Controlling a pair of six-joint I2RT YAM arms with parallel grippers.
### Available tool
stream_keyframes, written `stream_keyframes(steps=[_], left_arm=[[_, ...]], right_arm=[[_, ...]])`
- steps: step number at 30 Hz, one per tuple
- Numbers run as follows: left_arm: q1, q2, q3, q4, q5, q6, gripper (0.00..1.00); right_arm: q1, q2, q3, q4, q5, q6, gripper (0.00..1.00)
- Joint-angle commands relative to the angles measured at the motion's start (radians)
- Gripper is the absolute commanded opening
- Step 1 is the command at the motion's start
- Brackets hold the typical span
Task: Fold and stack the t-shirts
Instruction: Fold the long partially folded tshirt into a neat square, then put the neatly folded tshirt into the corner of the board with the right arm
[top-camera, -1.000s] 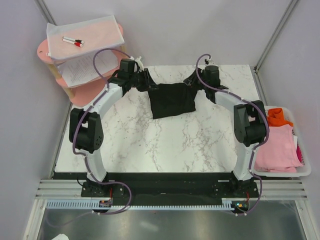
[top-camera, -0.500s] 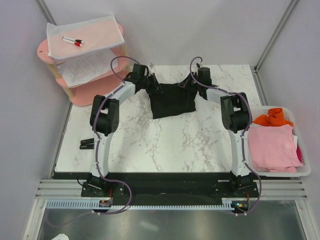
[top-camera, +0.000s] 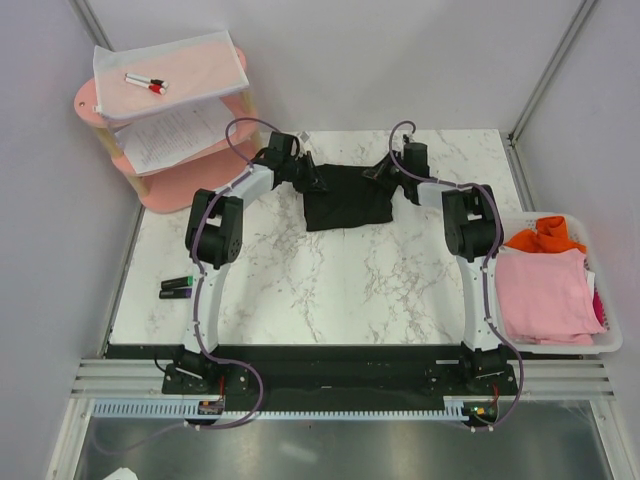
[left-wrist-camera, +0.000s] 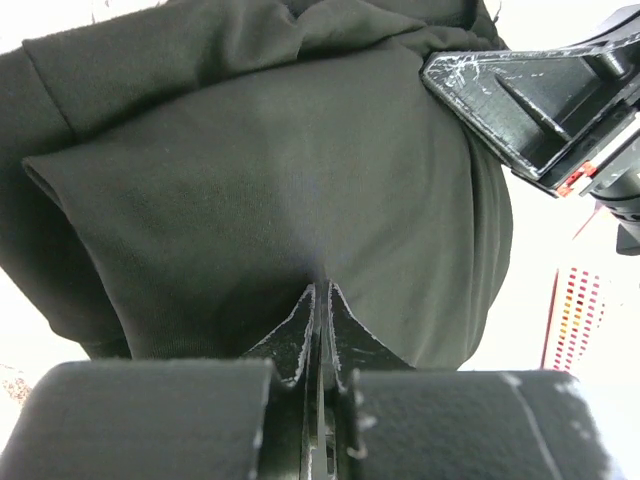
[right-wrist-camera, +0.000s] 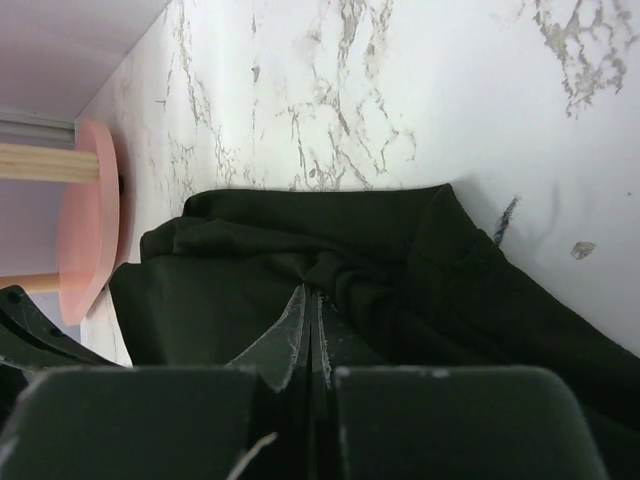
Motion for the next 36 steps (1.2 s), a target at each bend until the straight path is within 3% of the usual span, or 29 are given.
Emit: stream_keyframes(steps=[1,7,14,19,23,29,36], left_arm=[[0.001,-0.070,-0.004,0.008,-0.011,0.013,0.02],[-0.001,-0.248,-0.136,0.014,-0.025,0.062,0.02],[-0.001,-0.559,-0.354,-0.035,-0.186,0.107,0.02],[0.001,-0.679,-0.483,-0.145,-0.345,0.087,0.02],[0.005,-0.774,-0.585,-0.169,-0.350,0.055,0.02],[0.007,-0.876,-0.627,-0.222,-0.422,0.075,0.02],[0.013,-0.909,-0.642,-0.274,-0.479,0.085,0.02]], right_arm=[[-0.010,-0.023,-0.039,0.063,-0.015,0.010,0.00],[-0.001,-0.207,-0.072,0.026,-0.026,-0.057,0.00],[0.112,-0.276,0.065,-0.414,0.132,-0.365,0.00],[0.223,-0.218,0.157,-0.571,0.188,-0.458,0.00],[0.272,-0.140,0.209,-0.594,0.175,-0.461,0.00],[0.344,-0.082,0.278,-0.604,0.191,-0.468,0.00],[0.410,0.062,0.488,-0.720,0.241,-0.499,0.00]])
